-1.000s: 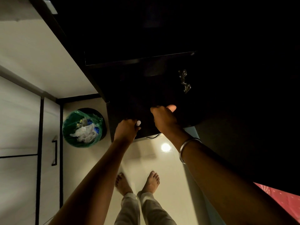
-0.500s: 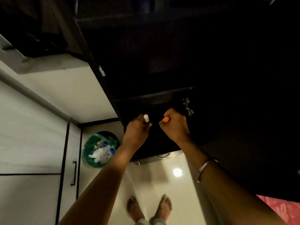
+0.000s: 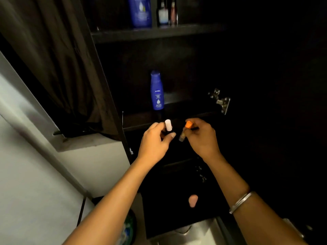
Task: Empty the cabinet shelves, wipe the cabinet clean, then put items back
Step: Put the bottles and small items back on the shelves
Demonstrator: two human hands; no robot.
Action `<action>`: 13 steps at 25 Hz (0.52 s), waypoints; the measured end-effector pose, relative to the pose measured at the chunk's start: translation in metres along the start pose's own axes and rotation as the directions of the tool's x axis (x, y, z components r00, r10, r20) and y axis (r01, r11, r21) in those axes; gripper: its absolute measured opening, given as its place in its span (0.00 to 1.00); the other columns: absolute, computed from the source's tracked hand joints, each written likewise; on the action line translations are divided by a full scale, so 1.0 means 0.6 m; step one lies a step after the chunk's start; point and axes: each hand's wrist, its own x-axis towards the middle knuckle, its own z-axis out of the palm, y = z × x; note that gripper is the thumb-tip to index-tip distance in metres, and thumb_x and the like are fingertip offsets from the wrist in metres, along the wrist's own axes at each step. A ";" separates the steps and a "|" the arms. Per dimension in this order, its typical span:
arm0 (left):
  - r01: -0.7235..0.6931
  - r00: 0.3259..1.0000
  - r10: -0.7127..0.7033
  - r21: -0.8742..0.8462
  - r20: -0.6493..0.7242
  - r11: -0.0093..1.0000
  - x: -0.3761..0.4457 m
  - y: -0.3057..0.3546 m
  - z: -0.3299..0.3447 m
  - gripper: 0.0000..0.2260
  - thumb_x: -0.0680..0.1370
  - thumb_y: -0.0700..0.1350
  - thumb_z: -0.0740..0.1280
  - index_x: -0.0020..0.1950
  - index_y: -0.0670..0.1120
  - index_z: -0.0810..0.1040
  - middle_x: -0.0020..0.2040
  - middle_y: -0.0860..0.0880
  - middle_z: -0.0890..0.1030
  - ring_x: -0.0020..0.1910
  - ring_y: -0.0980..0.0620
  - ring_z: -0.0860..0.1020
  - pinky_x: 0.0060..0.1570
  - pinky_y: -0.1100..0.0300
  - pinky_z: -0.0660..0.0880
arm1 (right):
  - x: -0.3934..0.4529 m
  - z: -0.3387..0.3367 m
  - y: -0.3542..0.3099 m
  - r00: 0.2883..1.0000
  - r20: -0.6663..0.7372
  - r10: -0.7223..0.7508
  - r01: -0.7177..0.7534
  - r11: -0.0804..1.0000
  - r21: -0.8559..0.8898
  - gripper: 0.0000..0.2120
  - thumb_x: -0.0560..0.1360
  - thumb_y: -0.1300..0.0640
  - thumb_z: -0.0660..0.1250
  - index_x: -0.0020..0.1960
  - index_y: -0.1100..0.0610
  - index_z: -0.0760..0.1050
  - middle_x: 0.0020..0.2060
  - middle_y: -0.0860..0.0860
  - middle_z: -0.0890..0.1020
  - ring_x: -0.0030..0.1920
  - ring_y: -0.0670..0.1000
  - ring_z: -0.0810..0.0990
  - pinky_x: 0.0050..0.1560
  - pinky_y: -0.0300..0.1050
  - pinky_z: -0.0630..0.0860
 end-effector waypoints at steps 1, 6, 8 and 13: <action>0.003 1.000 -0.003 -0.016 -0.013 1.000 0.015 0.022 -0.012 0.09 0.76 0.47 0.73 0.55 0.48 0.81 0.47 0.52 0.79 0.45 0.55 0.78 0.47 0.57 0.77 | 0.010 -0.012 -0.018 1.000 -0.012 -0.017 0.017 1.000 0.010 0.13 0.76 0.60 0.68 0.59 0.51 0.79 0.45 0.48 0.83 0.46 0.45 0.82 0.49 0.35 0.74; 0.134 0.991 -0.136 -0.147 -0.004 0.980 0.091 0.076 -0.046 0.07 0.74 0.49 0.75 0.51 0.55 0.81 0.46 0.54 0.82 0.47 0.54 0.81 0.51 0.51 0.81 | 0.058 -0.042 -0.066 0.994 -0.044 -0.101 0.101 0.995 0.009 0.15 0.78 0.57 0.65 0.65 0.52 0.75 0.49 0.50 0.80 0.48 0.50 0.81 0.52 0.57 0.81; 0.158 0.987 -0.159 -0.083 -0.005 0.984 0.119 0.084 -0.049 0.08 0.73 0.48 0.76 0.50 0.53 0.80 0.44 0.53 0.82 0.46 0.54 0.81 0.49 0.54 0.80 | 0.072 -0.048 -0.076 0.993 -0.044 -0.112 0.112 0.994 -0.004 0.13 0.79 0.59 0.65 0.63 0.54 0.75 0.43 0.46 0.78 0.45 0.49 0.81 0.51 0.57 0.81; 0.166 0.986 -0.165 0.069 -0.023 0.984 0.170 0.085 -0.025 0.10 0.71 0.46 0.78 0.50 0.48 0.81 0.46 0.51 0.84 0.48 0.51 0.81 0.48 0.59 0.75 | 0.106 -0.046 -0.084 0.987 -0.071 -0.146 0.140 0.987 -0.081 0.15 0.79 0.56 0.65 0.65 0.52 0.74 0.54 0.51 0.79 0.50 0.52 0.81 0.50 0.55 0.82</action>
